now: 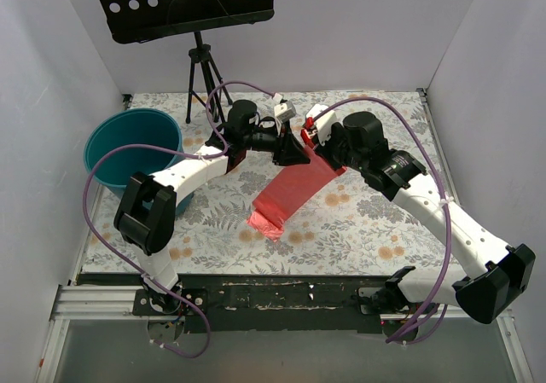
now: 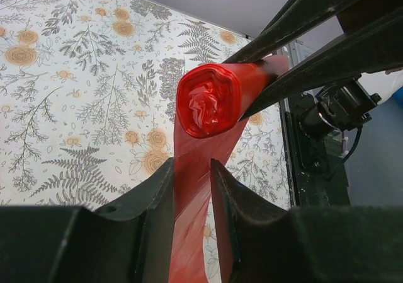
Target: Put the trash bags into the trash bin
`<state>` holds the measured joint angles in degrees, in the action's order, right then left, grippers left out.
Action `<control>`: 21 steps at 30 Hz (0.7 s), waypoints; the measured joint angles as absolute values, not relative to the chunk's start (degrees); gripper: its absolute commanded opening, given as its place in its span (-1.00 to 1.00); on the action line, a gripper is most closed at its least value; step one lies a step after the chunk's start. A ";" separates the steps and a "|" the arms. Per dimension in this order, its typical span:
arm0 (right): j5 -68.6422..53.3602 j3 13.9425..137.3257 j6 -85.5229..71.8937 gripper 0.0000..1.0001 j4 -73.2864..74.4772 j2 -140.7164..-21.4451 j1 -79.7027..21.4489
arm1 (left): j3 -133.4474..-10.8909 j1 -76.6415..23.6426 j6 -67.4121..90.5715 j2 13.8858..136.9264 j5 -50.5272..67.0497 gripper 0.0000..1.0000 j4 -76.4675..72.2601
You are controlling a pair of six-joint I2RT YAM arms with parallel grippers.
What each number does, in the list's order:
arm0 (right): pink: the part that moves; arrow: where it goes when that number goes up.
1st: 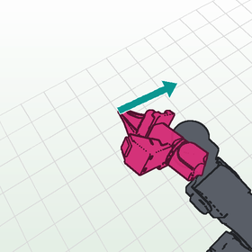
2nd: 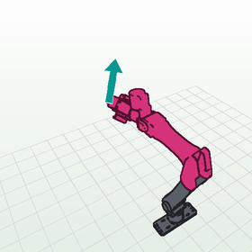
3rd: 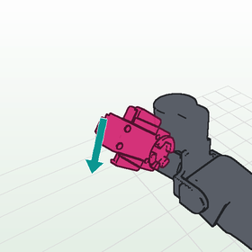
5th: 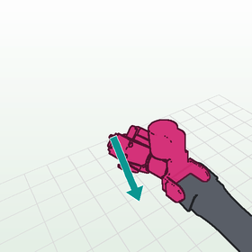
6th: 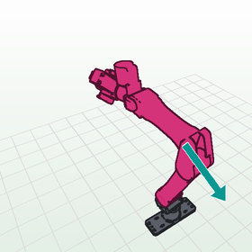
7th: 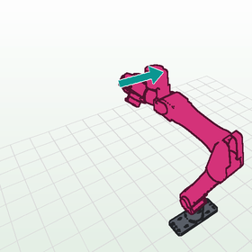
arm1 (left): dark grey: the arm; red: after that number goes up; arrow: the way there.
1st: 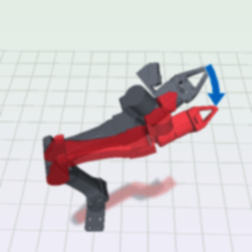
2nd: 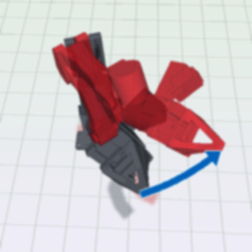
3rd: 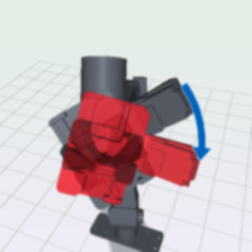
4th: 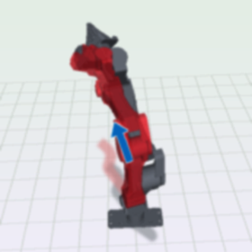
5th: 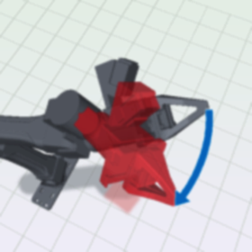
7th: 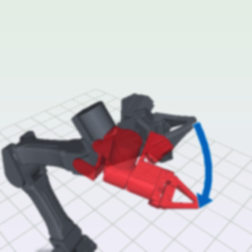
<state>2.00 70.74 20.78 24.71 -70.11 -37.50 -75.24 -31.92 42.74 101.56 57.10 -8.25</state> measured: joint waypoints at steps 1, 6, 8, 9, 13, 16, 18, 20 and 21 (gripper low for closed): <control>2.00 70.74 20.71 -0.97 24.77 -70.11 -37.50 | -75.24 -31.92 42.89 101.56 57.21 -0.49 -8.47; 1.96 70.74 20.27 -0.97 25.30 -70.11 -37.45 | -75.24 -31.92 44.29 101.56 57.74 -0.53 -9.74; 1.93 70.74 20.10 -0.97 25.50 -70.11 -37.36 | -75.24 -31.92 44.86 101.58 57.93 -0.56 -10.20; 1.96 70.74 20.01 -0.97 25.58 -70.11 -37.32 | -75.24 -31.92 45.04 101.58 58.02 -0.57 -10.50; 1.96 70.74 19.70 -0.97 25.61 -70.11 -37.08 | -75.24 -31.92 45.54 101.58 58.52 -0.70 -11.22; 1.96 70.74 19.66 -0.97 25.61 -70.11 -36.75 | -75.24 -31.92 45.80 101.60 58.89 -0.83 -11.25; 1.93 70.74 19.64 -0.97 25.61 -70.11 -36.71 | -75.24 -31.92 45.91 101.62 59.07 -0.91 -11.25; 1.76 70.74 19.59 -0.97 25.61 -70.11 -36.67 | -75.26 -31.92 45.91 101.69 59.18 -1.00 -11.25; 1.61 70.74 19.57 -0.97 25.61 -70.11 -36.62 | -75.24 -31.92 45.95 101.71 59.18 -1.00 -11.22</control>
<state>1.61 70.74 19.57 25.61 -70.11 -36.62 -75.24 -31.92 45.95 101.71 59.18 -11.22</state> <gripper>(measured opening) 0.146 0.045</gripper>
